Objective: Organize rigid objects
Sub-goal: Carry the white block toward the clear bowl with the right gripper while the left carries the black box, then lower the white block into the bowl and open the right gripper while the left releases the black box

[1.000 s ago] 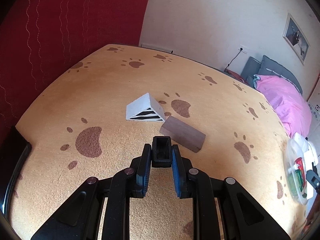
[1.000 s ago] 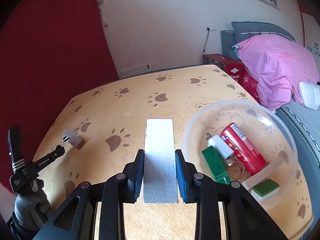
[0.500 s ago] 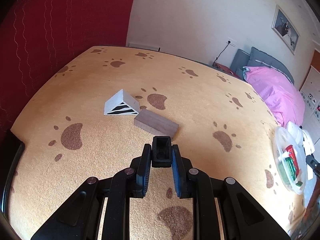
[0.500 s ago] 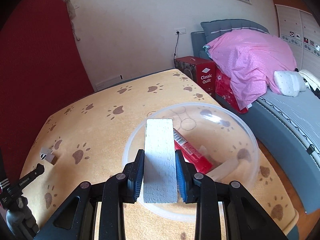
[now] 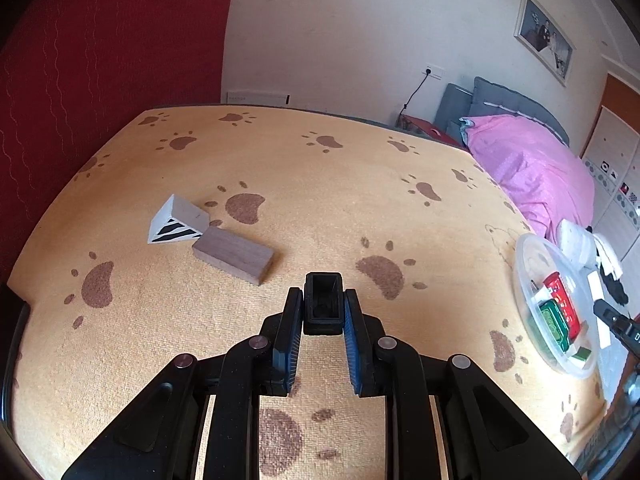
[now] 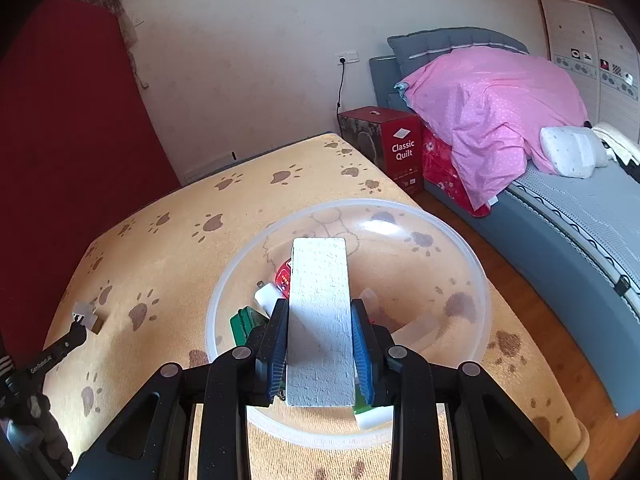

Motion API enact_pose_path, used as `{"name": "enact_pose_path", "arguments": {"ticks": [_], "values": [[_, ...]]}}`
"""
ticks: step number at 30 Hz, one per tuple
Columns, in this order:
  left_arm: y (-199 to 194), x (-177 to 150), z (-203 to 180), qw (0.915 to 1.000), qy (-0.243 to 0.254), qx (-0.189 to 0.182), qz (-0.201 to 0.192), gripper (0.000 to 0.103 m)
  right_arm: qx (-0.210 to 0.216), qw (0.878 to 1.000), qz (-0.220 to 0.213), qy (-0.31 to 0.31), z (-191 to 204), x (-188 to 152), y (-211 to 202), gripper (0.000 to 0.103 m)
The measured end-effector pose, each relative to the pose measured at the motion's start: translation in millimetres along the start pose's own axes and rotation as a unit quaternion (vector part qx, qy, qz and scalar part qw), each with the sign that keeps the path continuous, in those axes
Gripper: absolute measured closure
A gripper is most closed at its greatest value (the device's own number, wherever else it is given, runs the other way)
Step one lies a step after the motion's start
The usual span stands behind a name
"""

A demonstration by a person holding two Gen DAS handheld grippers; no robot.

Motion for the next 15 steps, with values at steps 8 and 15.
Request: {"name": "enact_pose_path", "arguments": {"ticks": [8,15], "values": [[0,3,-32,0.9996,0.026,-0.006,0.001,0.083,0.021,1.000,0.009,-0.019,0,-2,7,0.071],[1,5,-62,0.9984,0.055,-0.011,0.002,0.083,0.039,0.998,0.019,-0.037,-2,-5,12,0.068]]}}
Point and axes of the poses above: each gripper's, at about its wrist camera, not at the fingertips, and y roughly the way its jaws point, z to its left, x to its top, the point moved 6 cm from there along y, roughly the way its jaws point, and after that the axes turned 4 degrees about z, right-handed, at the moved point
